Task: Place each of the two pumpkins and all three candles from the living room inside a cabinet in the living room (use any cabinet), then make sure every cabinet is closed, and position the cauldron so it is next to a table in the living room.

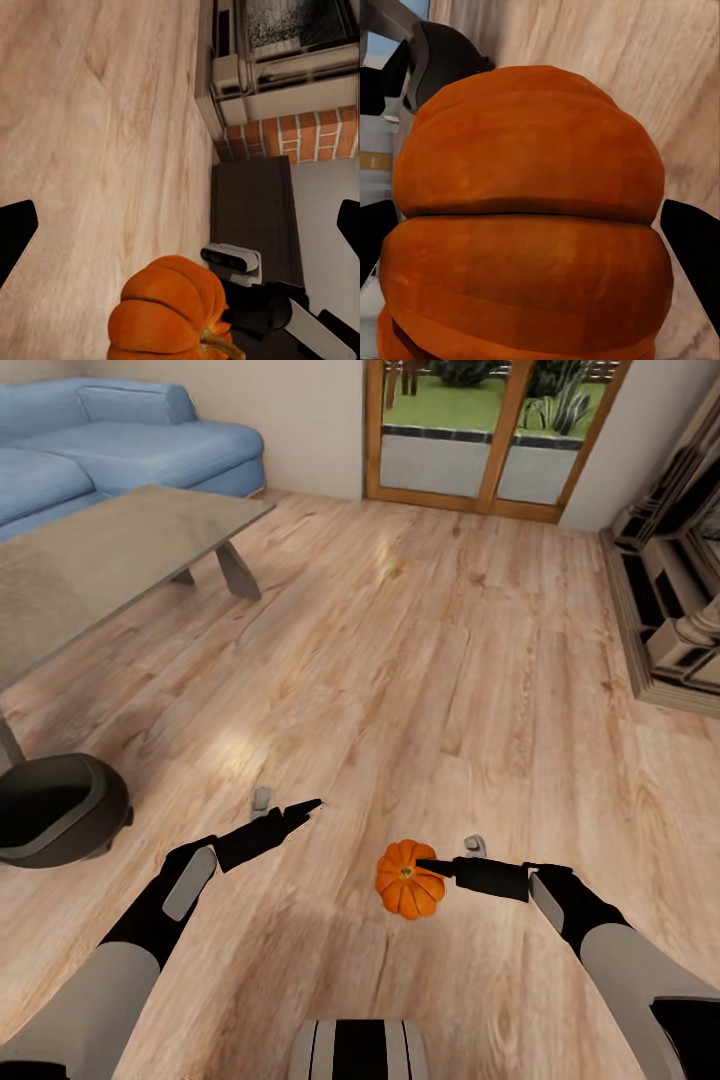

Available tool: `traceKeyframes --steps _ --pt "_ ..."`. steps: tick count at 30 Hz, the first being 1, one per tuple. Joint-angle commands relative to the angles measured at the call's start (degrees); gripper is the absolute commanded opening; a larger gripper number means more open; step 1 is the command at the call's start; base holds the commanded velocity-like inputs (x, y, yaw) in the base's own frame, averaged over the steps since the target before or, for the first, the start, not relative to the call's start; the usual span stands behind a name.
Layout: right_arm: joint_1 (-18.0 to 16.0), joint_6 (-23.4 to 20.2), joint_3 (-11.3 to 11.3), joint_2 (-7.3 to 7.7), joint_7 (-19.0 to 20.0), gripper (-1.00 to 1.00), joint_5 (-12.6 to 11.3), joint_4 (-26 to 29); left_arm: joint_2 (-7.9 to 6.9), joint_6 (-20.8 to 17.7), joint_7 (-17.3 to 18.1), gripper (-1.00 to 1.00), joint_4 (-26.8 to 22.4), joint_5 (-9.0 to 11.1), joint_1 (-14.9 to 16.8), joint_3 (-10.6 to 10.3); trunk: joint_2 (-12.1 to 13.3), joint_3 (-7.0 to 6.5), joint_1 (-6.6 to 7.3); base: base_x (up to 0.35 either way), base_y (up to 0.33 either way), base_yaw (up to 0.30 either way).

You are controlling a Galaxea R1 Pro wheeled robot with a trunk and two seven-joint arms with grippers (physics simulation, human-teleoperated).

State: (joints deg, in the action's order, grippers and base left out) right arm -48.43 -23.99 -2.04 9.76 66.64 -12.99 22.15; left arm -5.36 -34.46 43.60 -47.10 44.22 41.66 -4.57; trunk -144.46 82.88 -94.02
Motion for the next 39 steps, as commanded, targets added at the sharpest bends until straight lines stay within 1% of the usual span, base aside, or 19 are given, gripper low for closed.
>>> traceKeyframes --steps 1,14,15,18,19,21,22,23,27,28,30,32,34,36,37,39 --pt "0.0 0.0 0.0 0.0 0.0 -1.0 0.0 0.0 0.0 0.0 0.0 1.0 -0.1 0.0 0.0 0.0 0.0 -0.23 0.02 0.0 0.0 0.275" --pt "0.0 0.1 0.0 -0.02 -0.1 -1.0 0.0 -0.1 -0.13 0.1 -0.4 1.0 0.4 -0.2 -0.1 -0.1 0.2 -3.11 0.36 0.0 0.0 0.27" --pt "0.0 0.1 0.0 -0.01 -0.1 -1.0 0.0 -0.1 -0.46 0.1 -0.6 1.0 0.5 -0.3 -0.1 -0.1 0.2 -3.33 0.38 0.0 0.0 0.264" --pt "0.0 0.1 0.0 0.0 -0.1 -1.0 0.1 -0.1 -2.47 0.0 -1.0 1.0 0.7 -0.4 -0.2 -0.4 0.2 -3.99 0.46 0.0 0.0 0.263" --pt "0.0 0.1 0.0 0.0 -0.2 -1.0 0.1 -0.1 -2.99 0.1 -1.2 1.0 1.0 -0.4 -0.3 -0.9 0.3 -4.22 0.49 0.0 0.0 0.263" --pt "0.0 0.1 0.0 -0.05 -0.2 -1.0 0.1 -0.1 -3.22 0.1 -1.3 1.0 2.2 -0.5 -0.3 -2.8 0.3 -4.66 0.54 0.0 0.0 0.263" --pt "0.0 0.1 0.0 -0.07 -0.3 -1.0 0.1 -0.1 -3.32 0.1 -1.3 1.0 2.9 -0.5 -0.3 -4.6 0.3 -4.88 0.56 0.0 0.0 0.263" --pt "0.0 0.1 0.0 -0.08 -0.4 -1.0 0.1 -0.1 -3.36 0.1 -1.3 1.0 3.1 -0.5 -0.3 -5.4 0.3 -5.1 0.59 0.0 0.0 0.263" --pt "0.0 0.1 -0.1 -0.09 -0.6 -1.0 0.3 -0.2 -3.24 0.1 -1.3 1.0 3.6 -0.5 -0.4 -7.1 0.4 -5.99 0.69 0.0 0.0 0.261" --pt "0.2 0.2 -0.1 -0.09 -0.7 -1.0 0.5 -0.2 -3.02 0.1 -1.4 1.0 3.6 -0.5 -0.4 -8.9 0.4 -6.21 0.72 0.0 0.0 0.254" --pt "0.5 0.5 -0.1 0.01 -0.7 -1.0 0.5 -0.3 -2.95 0.1 -1.5 1.0 3.8 -0.5 -0.4 -10.9 0.4 -6.65 0.77 0.0 0.0 0.242" --pt "1.1 1.1 -0.1 0.11 -0.8 -1.0 0.6 -0.6 -2.9 0.1 -2.1 1.0 4.2 -0.5 -0.4 -12.5 0.4 -7.1 0.82 0.0 0.0 0.208" --pt "1.6 1.9 -0.2 0.13 -1.3 -1.0 0.8 -0.9 -2.8 0.2 -3.3 1.0 4.7 -0.5 -0.4 -13.6 0.5 -7.54 0.87 0.0 0.0 0.156" --pt "2.1 2.6 -0.2 0.07 -2.0 -1.0 1.1 -1.1 -2.18 0.2 -4.9 1.0 4.9 -0.5 -0.4 -14.2 0.5 -7.98 0.92 0.0 0.0 0.071" --pt "2.5 2.9 -0.2 0.03 -2.3 -1.0 1.3 -1.2 -1.53 0.1 -6.4 1.0 5.0 -0.5 -0.5 -14.6 0.5 -8.2 0.95 0.0 0.0 0.023" --pt "2.8 3.1 -0.2 0.01 -2.4 -1.0 1.4 -1.2 -1.39 0.2 -7.1 1.0 5.2 -0.5 -0.8 -15.4 0.5 -8.65 1.0 0.0 0.0 0.012"
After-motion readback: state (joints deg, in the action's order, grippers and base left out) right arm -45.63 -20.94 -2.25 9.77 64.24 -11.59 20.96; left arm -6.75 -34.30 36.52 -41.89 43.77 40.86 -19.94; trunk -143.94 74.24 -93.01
